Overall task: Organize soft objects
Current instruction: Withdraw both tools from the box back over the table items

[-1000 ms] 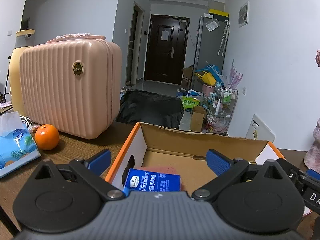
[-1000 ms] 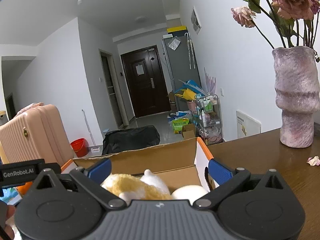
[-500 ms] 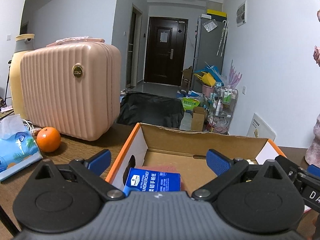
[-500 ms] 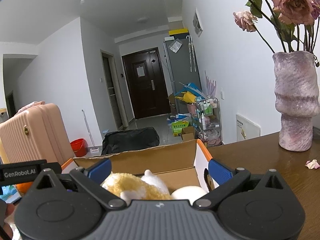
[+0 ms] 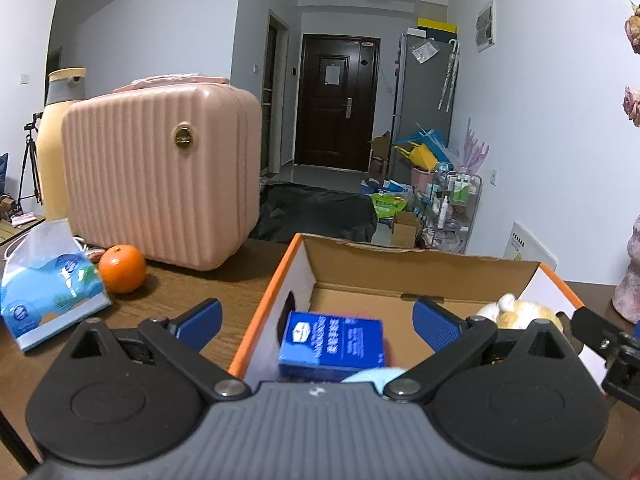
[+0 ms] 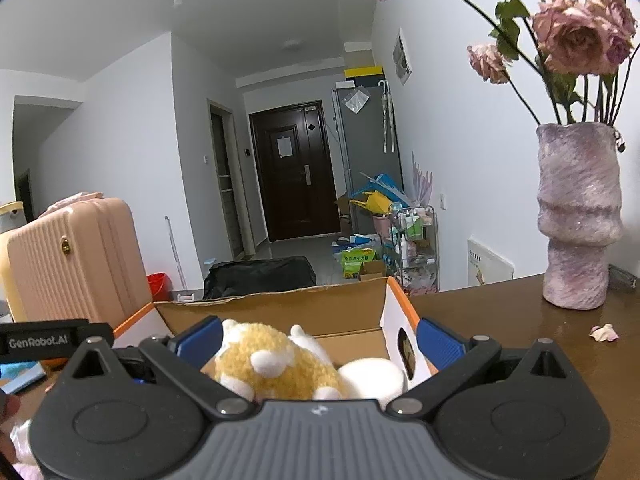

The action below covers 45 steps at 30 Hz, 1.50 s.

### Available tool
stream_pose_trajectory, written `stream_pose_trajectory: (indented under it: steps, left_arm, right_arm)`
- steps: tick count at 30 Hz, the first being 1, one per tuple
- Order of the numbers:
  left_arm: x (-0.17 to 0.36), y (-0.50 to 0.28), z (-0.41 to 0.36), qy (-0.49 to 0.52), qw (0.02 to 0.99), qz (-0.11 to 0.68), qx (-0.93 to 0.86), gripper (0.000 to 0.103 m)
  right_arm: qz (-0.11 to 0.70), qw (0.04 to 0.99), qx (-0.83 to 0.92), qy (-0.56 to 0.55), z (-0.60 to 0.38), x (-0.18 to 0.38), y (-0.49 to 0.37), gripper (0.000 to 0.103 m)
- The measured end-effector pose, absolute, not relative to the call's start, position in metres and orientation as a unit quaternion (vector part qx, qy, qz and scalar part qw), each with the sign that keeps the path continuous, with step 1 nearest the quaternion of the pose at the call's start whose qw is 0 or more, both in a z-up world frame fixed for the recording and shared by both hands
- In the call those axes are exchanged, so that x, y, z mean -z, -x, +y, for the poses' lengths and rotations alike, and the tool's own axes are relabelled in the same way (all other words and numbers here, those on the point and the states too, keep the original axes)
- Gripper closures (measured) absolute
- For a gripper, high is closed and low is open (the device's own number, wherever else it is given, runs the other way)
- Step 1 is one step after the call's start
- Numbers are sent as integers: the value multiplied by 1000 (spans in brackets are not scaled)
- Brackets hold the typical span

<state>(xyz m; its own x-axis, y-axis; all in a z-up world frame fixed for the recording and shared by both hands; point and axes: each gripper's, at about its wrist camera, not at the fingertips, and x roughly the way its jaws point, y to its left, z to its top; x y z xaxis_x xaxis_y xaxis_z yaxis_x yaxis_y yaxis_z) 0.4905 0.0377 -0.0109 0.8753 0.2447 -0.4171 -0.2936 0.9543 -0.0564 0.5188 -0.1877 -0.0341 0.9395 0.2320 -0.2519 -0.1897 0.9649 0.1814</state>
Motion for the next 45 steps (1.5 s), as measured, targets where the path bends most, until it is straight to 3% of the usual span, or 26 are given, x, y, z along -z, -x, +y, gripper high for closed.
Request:
stream_pose_trajectory:
  steps: [45]
  left_arm:
    - [22, -333, 52, 13, 969, 220, -107, 0]
  right_arm:
    - [123, 985, -118, -14, -186, 37, -366, 0]
